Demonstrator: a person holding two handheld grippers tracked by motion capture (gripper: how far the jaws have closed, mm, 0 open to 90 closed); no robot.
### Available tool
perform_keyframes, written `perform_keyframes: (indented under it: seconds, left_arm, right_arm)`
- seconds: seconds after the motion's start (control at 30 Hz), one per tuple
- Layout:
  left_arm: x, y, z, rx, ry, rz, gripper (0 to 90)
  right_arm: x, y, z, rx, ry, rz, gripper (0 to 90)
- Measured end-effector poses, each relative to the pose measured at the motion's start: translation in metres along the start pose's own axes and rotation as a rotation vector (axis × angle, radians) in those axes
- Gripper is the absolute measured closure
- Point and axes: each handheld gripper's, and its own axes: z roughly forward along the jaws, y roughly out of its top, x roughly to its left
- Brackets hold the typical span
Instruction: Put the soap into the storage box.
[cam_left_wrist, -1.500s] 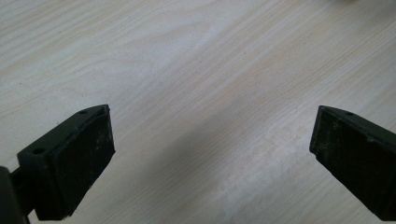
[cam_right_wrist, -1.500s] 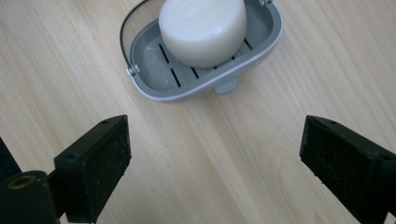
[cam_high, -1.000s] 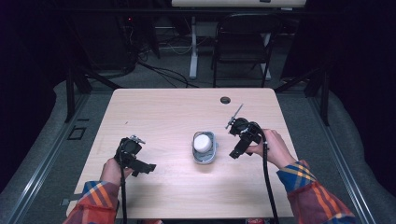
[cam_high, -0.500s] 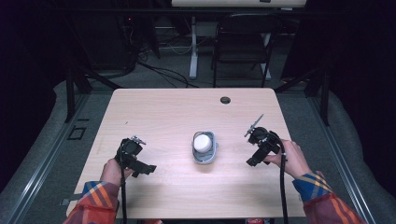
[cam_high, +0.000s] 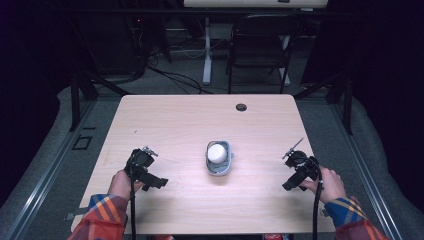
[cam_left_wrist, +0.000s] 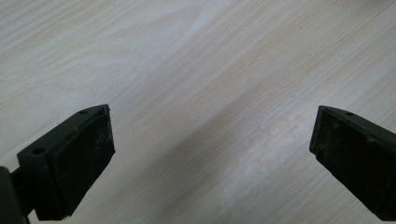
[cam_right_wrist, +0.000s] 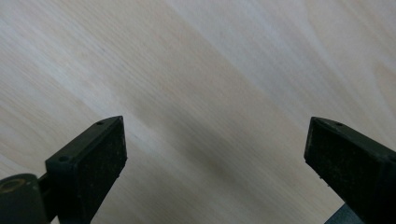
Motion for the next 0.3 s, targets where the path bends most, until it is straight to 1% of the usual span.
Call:
perform_keyframes:
  seconds: [0.03, 0.07, 0.13, 0.17, 0.27, 0.3]
  left_arm:
    - [0.0004, -0.0002, -0.0003, 0.001, -0.001, -0.002, 0.0]
    - [0.0005, -0.0002, -0.0003, 0.001, -0.001, -0.001, 0.0]
    - [0.0004, -0.0001, -0.0001, 0.003, -0.002, 0.000, 0.0]
    - [-0.0003, -0.0001, 0.0007, 0.005, -0.003, 0.001, 0.0]
    - [-0.0004, 0.0002, 0.0008, 0.009, -0.003, 0.007, 0.0]
    - [-0.0005, 0.0002, 0.0008, 0.008, -0.003, 0.006, 0.0]
  right_arm:
    - [0.0016, -0.0026, 0.0036, -0.015, -0.007, 0.012, 5.4]
    - [0.0022, -0.0040, 0.0051, -0.022, -0.012, 0.010, 5.4]
    - [0.0022, -0.0039, 0.0047, -0.017, -0.014, 0.004, 5.4]
    - [0.0024, -0.0029, 0.0037, -0.037, -0.021, 0.006, 5.5]
    - [0.0018, -0.0014, 0.0025, -0.030, -0.033, -0.007, 5.8]
    - [0.0029, -0.0020, 0.0043, -0.050, -0.025, 0.008, 6.1]
